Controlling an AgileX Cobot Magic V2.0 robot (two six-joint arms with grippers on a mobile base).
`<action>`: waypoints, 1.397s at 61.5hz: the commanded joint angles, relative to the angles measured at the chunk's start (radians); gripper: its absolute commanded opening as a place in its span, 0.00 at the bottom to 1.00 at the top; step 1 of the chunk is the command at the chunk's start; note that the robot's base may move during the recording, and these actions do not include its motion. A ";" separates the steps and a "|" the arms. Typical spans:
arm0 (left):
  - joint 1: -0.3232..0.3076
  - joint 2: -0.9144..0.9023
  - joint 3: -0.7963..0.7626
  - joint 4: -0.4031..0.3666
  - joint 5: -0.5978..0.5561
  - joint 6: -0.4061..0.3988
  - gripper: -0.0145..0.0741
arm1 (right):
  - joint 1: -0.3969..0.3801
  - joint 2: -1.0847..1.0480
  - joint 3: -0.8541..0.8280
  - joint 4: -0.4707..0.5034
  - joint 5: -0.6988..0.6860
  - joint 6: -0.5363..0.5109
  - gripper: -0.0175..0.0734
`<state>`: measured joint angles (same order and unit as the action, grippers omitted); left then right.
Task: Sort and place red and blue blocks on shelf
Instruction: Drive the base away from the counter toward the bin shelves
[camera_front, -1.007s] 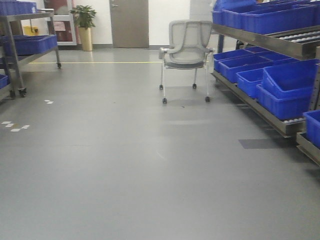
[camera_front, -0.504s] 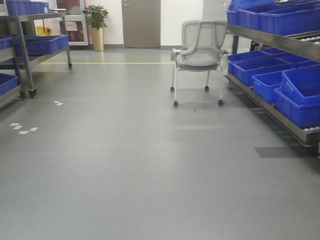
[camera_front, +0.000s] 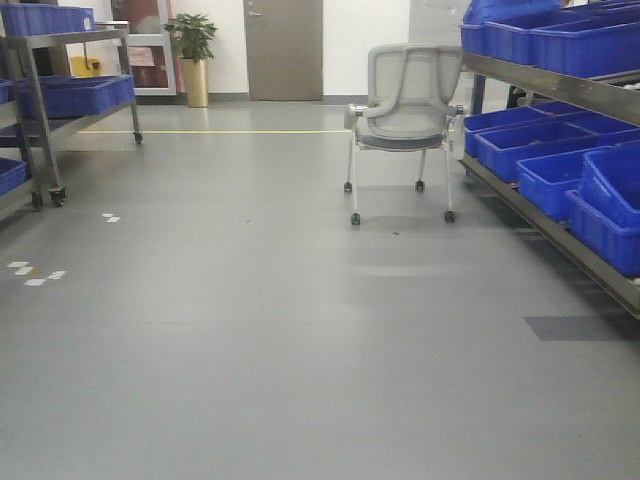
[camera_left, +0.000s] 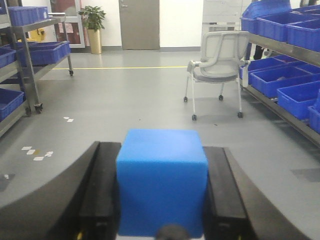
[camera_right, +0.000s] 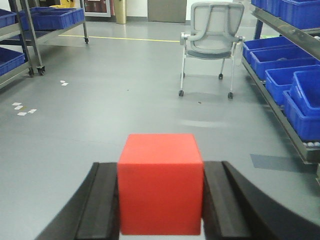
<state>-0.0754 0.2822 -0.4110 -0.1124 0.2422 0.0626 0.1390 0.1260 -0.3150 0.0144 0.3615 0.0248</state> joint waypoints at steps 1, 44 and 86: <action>0.001 0.010 -0.028 -0.003 -0.092 0.001 0.30 | -0.008 0.010 -0.027 -0.006 -0.085 -0.006 0.25; 0.001 0.010 -0.028 -0.003 -0.092 0.001 0.30 | -0.008 0.010 -0.027 -0.006 -0.085 -0.006 0.25; 0.001 0.010 -0.028 -0.003 -0.092 0.001 0.30 | -0.008 0.010 -0.027 -0.006 -0.085 -0.006 0.25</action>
<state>-0.0754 0.2822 -0.4110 -0.1124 0.2422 0.0626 0.1390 0.1260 -0.3150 0.0144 0.3615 0.0248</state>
